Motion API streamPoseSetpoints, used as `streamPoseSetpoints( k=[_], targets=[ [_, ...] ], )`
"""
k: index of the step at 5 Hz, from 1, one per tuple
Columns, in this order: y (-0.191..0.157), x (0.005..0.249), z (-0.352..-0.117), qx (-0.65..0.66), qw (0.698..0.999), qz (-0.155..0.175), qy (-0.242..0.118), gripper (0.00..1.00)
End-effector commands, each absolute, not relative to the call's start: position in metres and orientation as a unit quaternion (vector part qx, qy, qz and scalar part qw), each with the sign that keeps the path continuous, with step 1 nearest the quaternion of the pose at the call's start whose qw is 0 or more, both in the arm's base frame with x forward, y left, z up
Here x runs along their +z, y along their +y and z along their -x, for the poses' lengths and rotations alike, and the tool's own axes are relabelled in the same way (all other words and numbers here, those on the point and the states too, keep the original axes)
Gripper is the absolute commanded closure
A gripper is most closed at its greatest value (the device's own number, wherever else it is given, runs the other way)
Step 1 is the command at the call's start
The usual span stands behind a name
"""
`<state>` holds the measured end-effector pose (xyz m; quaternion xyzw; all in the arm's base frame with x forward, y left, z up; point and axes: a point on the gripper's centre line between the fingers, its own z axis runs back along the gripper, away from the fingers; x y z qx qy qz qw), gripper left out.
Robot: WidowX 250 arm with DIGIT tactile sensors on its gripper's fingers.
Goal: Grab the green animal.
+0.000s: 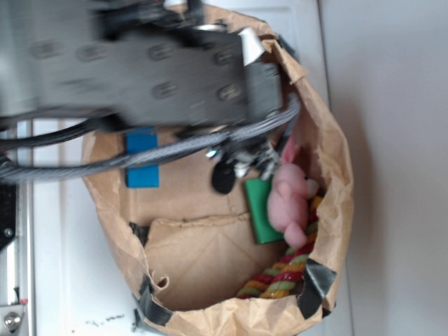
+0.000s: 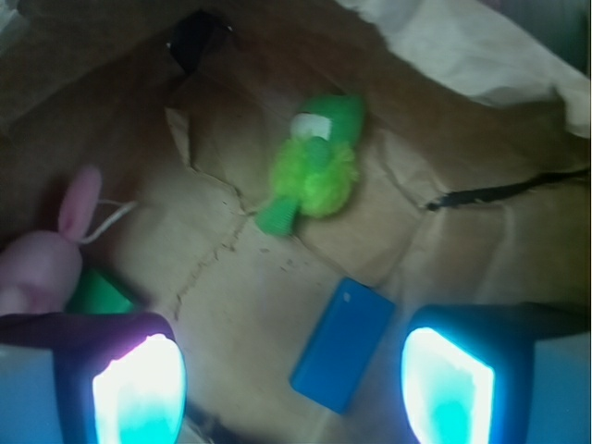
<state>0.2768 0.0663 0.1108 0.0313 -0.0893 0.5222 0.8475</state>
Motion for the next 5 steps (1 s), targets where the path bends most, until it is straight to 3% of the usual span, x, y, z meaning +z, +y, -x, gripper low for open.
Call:
streamPoseSetpoints(
  k=[1,5],
  targets=[
    [0.086,0.116,-0.282,0.55,0.825,-0.019,-0.127,0.0],
    [0.104,0.104,-0.271,0.572,0.805,-0.019,-0.152,0.0]
  ],
)
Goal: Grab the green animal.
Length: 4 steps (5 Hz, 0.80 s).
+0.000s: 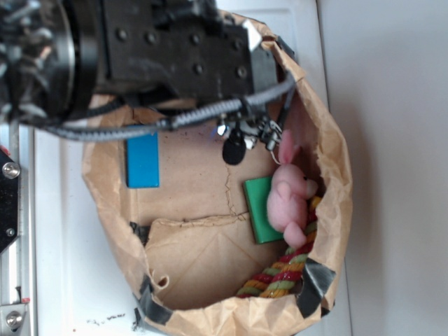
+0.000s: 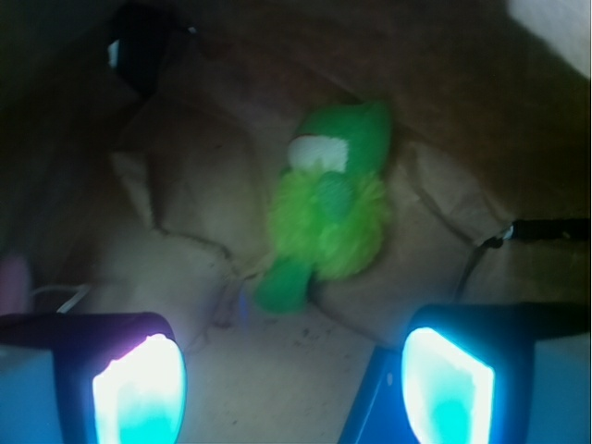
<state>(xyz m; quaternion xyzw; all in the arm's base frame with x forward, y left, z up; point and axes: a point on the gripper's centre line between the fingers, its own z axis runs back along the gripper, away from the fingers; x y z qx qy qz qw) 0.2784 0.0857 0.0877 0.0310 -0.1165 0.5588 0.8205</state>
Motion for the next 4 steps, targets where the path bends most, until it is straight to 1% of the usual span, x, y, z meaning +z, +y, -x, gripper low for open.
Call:
streamPoseSetpoints(
  k=[1,2,4],
  targets=[
    [0.112,0.104,-0.271,0.578,0.801,-0.009,-0.155,0.0],
    [0.119,0.102,-0.27,0.581,0.799,-0.004,-0.157,0.0],
    [0.133,0.095,-0.274,0.595,0.787,-0.006,-0.161,0.0]
  ],
)
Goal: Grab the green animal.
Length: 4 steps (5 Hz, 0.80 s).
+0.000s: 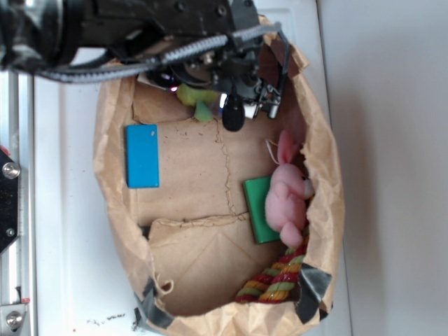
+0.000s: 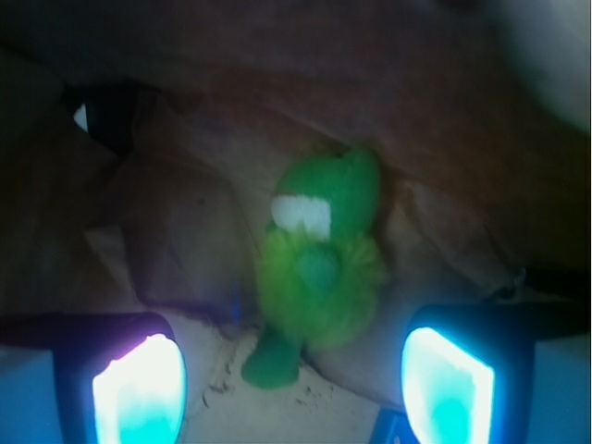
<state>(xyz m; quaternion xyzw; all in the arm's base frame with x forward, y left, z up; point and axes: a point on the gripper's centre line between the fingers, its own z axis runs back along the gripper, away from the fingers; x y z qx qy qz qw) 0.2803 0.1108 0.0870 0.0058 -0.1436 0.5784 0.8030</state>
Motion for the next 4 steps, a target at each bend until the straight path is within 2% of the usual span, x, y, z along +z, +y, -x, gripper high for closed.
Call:
streamPoseSetpoints(
  k=[1,4],
  targets=[
    [0.135,0.088,-0.276,0.596,0.785,-0.012,-0.167,0.0],
    [0.129,0.058,-0.277,0.577,0.795,-0.052,-0.178,0.0]
  ],
)
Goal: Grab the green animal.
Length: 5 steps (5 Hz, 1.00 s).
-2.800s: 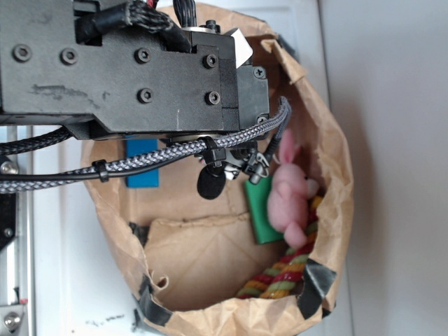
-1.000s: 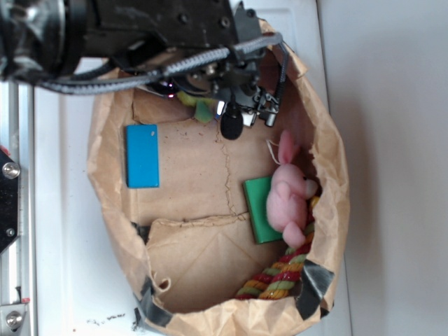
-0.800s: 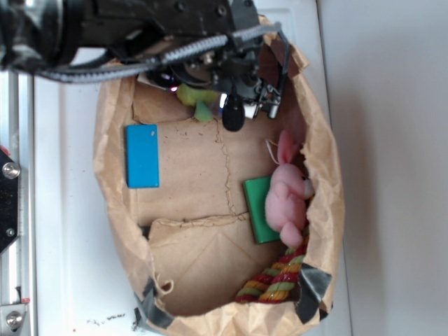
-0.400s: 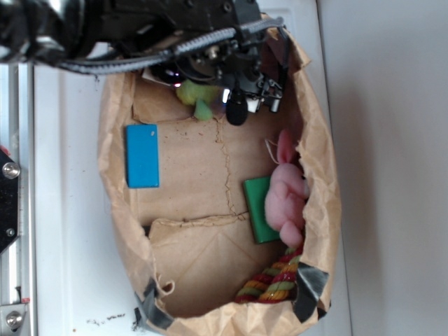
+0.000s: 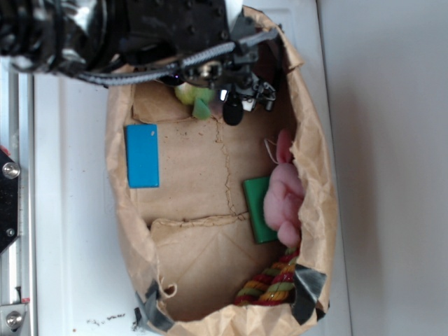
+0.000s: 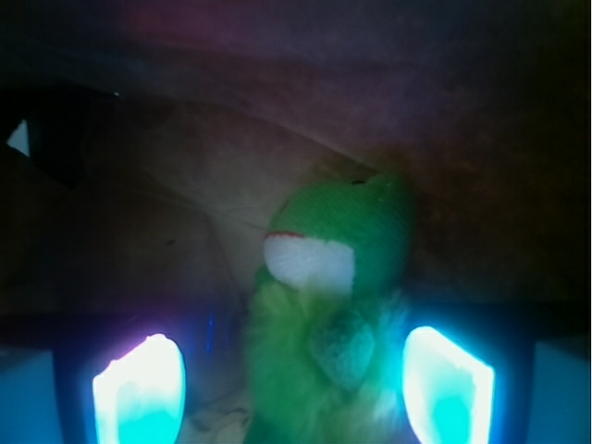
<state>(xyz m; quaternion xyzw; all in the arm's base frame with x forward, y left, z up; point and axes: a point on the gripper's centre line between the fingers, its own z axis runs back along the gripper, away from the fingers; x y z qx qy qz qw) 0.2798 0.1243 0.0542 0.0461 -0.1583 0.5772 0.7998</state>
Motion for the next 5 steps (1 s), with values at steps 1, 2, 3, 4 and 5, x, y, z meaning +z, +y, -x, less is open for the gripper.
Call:
streamPoseSetpoints(
  k=[1,2,3,4,5],
  targets=[
    [0.1244,0.0461,-0.2776,0.572,0.798,-0.065,-0.18,0.0],
    [0.1236,0.0419,-0.2767,0.567,0.801,-0.066,-0.182,0.0],
    [0.1233,0.0417,-0.2786,0.573,0.796,-0.064,-0.185,0.23],
    [0.1239,0.0412,-0.2796,0.579,0.791,-0.063,-0.185,1.0],
    [0.1247,0.0465,-0.2802,0.559,0.805,-0.05,-0.193,1.0]
  ],
)
